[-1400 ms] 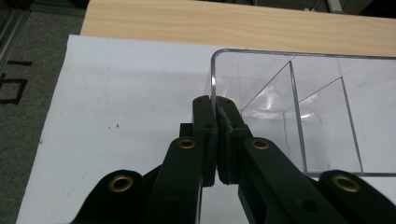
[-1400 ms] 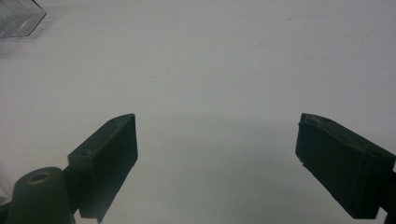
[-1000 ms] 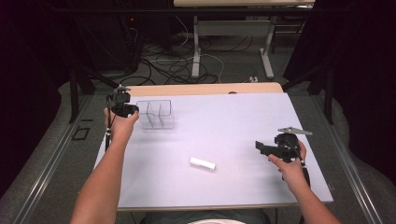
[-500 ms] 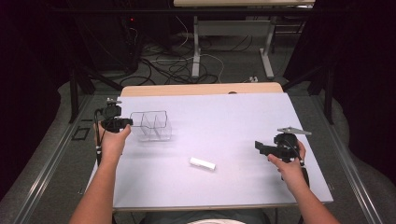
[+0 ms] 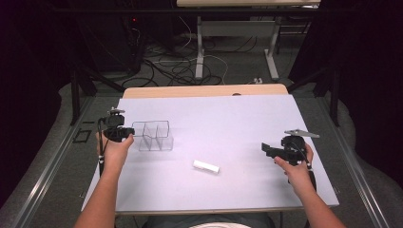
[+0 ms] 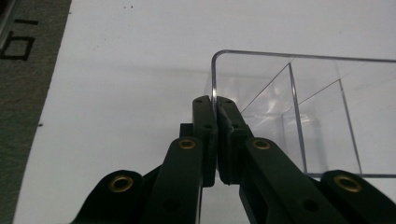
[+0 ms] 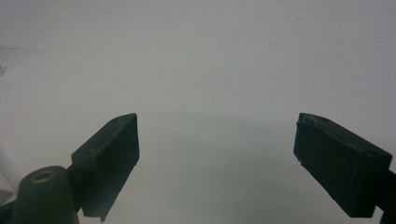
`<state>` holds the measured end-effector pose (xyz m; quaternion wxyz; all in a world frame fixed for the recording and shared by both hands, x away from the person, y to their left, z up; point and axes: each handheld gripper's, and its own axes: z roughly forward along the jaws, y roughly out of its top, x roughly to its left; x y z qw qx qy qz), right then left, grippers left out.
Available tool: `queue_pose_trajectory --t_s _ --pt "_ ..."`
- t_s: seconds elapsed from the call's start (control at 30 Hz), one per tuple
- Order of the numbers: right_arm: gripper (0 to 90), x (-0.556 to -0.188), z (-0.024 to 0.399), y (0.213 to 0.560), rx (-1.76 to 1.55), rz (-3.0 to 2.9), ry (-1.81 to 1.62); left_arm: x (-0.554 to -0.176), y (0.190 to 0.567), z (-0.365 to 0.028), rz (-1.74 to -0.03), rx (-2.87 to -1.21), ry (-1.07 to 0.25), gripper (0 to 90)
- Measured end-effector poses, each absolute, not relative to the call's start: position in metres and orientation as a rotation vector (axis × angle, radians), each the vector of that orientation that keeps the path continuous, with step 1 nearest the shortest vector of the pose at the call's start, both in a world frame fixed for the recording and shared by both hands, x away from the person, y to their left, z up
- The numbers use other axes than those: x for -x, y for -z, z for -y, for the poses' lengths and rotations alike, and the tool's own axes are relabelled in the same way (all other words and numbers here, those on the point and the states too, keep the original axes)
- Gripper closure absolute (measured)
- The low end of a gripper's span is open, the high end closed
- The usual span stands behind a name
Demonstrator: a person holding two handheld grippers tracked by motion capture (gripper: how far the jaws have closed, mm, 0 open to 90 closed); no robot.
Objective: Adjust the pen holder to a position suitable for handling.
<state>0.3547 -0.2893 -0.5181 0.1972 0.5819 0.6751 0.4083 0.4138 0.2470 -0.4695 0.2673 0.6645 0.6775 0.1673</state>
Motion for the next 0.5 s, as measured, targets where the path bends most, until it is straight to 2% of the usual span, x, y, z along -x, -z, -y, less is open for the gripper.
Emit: queue_pose_trajectory --t_s 0.2,0.23,0.33,0.4,0.5 --pt "13.9 -0.355 0.289 0.518 -1.625 -1.892 -1.143 -0.412 0.471 -0.249 -1.785 -1.760 -0.437 86.4" --pt "13.8 -0.355 0.290 0.518 -1.628 -1.895 -1.140 -0.411 0.471 -0.250 -1.768 -1.755 -0.427 81.3" --pt "13.8 -0.355 0.290 0.518 -1.628 -1.887 -1.142 -0.409 0.466 -0.255 -1.713 -1.728 -0.407 77.7" --pt "13.9 -0.354 0.291 0.518 -1.621 -1.887 -1.143 -0.406 0.461 -0.258 -1.668 -1.710 -0.455 74.5" --pt "13.9 -0.354 0.292 0.517 -1.625 -1.879 -1.148 -0.404 0.456 -0.260 -1.626 -1.685 -0.489 75.3"
